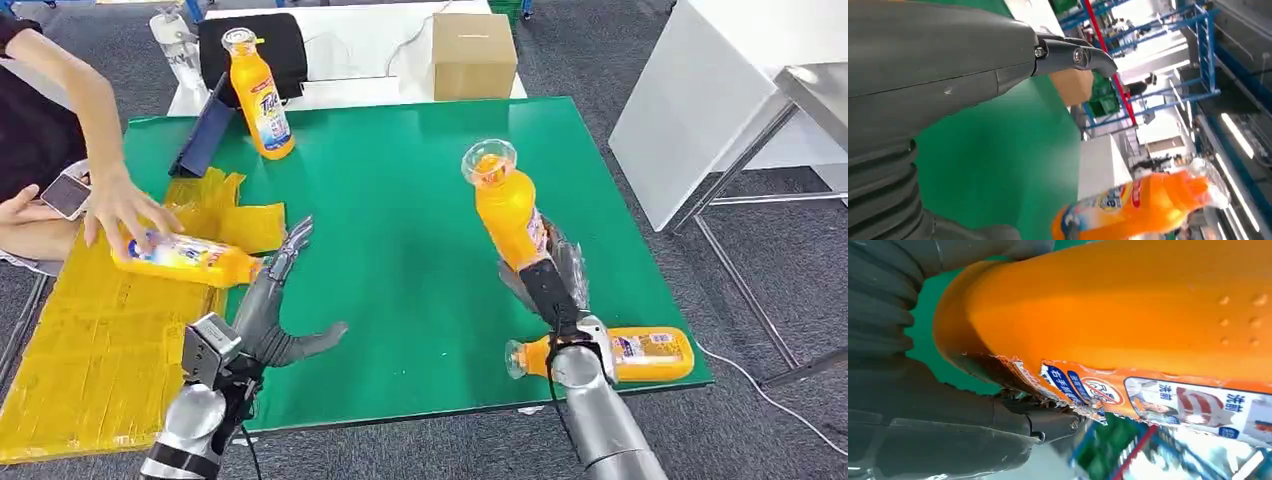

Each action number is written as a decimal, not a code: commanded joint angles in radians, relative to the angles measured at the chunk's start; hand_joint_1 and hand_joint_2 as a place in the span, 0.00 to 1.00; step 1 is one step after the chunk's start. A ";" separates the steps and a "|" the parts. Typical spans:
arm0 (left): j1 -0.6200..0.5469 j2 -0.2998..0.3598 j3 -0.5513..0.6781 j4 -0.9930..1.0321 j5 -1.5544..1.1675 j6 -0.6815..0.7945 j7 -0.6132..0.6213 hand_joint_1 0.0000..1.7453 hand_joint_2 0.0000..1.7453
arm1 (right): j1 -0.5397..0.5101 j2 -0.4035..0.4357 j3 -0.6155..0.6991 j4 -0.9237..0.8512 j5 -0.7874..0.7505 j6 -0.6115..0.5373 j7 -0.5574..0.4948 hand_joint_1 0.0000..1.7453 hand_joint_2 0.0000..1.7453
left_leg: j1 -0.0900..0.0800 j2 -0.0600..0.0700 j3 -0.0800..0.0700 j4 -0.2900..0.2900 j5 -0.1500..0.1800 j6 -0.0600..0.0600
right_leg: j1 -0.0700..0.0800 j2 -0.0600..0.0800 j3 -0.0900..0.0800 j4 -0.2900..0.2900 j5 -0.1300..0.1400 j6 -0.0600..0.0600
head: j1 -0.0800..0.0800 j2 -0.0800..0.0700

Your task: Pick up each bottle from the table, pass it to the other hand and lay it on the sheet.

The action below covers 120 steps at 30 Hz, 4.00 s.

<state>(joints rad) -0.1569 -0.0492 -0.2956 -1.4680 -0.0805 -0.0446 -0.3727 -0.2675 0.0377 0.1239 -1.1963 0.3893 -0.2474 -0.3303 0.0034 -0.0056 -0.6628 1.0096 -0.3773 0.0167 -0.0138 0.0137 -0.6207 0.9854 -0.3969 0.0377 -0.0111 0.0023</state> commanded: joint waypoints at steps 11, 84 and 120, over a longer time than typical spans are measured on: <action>-0.171 0.008 -0.106 0.185 0.126 -0.060 0.014 0.00 1.00 | -0.115 0.156 0.316 0.288 -0.188 0.205 -0.048 1.00 1.00 | 0.001 0.002 0.004 0.000 -0.001 -0.001 | 0.001 0.000 0.004 0.000 -0.001 -0.001 | 0.000 0.000; -0.369 0.166 0.216 0.631 -1.448 0.740 0.323 1.00 1.00 | 0.133 -0.036 0.246 -0.427 -0.338 0.172 -0.113 0.00 1.00 | 0.000 0.000 0.005 -0.001 0.000 -0.002 | 0.001 -0.003 0.003 -0.001 -0.001 -0.002 | 0.001 0.000; -0.366 0.031 0.397 0.999 -0.931 0.743 0.081 0.00 1.00 | 0.135 -0.055 0.246 -0.295 -0.186 0.132 -0.094 0.00 1.00 | 0.001 0.002 0.004 -0.001 0.000 -0.003 | 0.001 0.001 0.003 -0.001 0.001 -0.004 | 0.000 0.000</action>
<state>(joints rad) -0.5369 0.0172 0.0316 -0.4776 -1.0381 0.6954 -0.2670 -0.1173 0.0122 0.3716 -1.5820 0.1670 -0.0984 -0.4280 0.0040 -0.0040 -0.6636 1.0096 -0.3754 0.0144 -0.0134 0.0155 -0.6230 0.9856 -0.3946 0.0344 -0.0107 0.0023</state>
